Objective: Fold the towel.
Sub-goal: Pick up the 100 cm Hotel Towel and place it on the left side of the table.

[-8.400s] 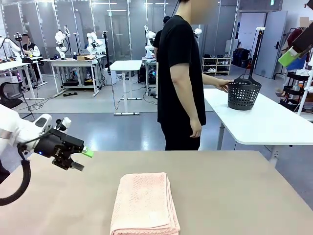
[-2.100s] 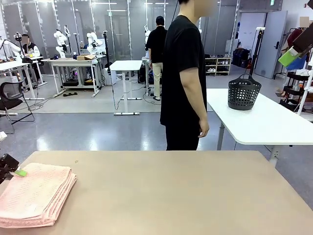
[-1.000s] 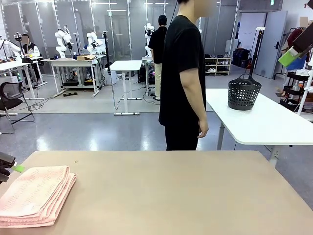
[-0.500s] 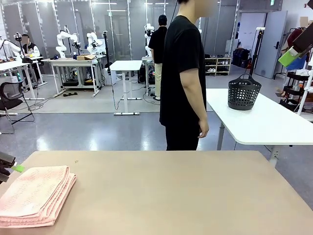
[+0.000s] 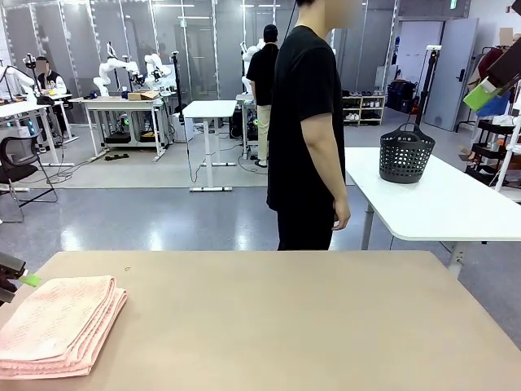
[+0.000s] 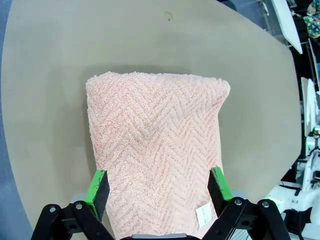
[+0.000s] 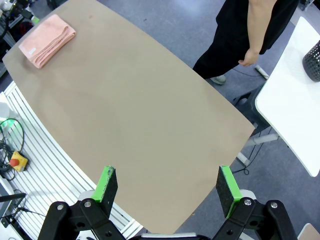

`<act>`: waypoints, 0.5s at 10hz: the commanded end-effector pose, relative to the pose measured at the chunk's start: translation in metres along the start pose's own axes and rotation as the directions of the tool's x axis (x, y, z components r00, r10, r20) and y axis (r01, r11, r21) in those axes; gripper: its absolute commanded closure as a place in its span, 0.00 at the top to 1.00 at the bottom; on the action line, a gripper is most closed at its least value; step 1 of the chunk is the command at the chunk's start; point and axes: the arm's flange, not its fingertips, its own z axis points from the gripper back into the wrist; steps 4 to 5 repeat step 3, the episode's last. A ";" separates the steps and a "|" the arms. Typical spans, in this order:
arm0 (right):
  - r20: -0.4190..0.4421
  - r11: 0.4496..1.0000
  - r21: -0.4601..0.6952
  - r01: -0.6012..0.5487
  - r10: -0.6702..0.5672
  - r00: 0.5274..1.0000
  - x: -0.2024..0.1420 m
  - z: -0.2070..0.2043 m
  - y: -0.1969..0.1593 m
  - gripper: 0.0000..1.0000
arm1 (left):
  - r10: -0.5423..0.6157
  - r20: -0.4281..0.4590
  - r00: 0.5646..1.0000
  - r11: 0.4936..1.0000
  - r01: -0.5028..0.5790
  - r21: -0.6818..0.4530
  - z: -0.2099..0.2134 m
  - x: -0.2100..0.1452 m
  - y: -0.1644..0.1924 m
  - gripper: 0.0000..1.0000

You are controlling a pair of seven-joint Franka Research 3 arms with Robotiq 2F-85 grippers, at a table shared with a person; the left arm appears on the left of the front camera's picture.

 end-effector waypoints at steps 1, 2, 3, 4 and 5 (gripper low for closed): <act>-0.009 1.000 0.002 -0.001 0.001 1.000 0.000 0.002 0.000 1.00 | 0.002 -0.003 1.000 1.000 -0.002 0.004 0.000 0.004 0.001 1.00; -0.009 1.000 0.002 -0.001 0.001 1.000 0.000 0.002 0.000 1.00 | 0.002 -0.003 1.000 1.000 -0.002 0.004 0.000 0.004 0.001 1.00; -0.009 1.000 0.002 -0.001 0.001 1.000 0.000 0.002 0.000 1.00 | 0.002 -0.003 1.000 1.000 -0.002 0.004 0.000 0.004 0.001 1.00; -0.009 1.000 0.002 -0.001 0.001 1.000 0.000 0.002 0.000 1.00 | 0.002 -0.003 1.000 1.000 -0.002 0.004 0.000 0.004 0.001 1.00; -0.009 1.000 0.002 -0.001 0.001 1.000 0.000 0.002 0.000 1.00 | 0.002 -0.003 1.000 1.000 -0.002 0.004 0.000 0.004 0.001 1.00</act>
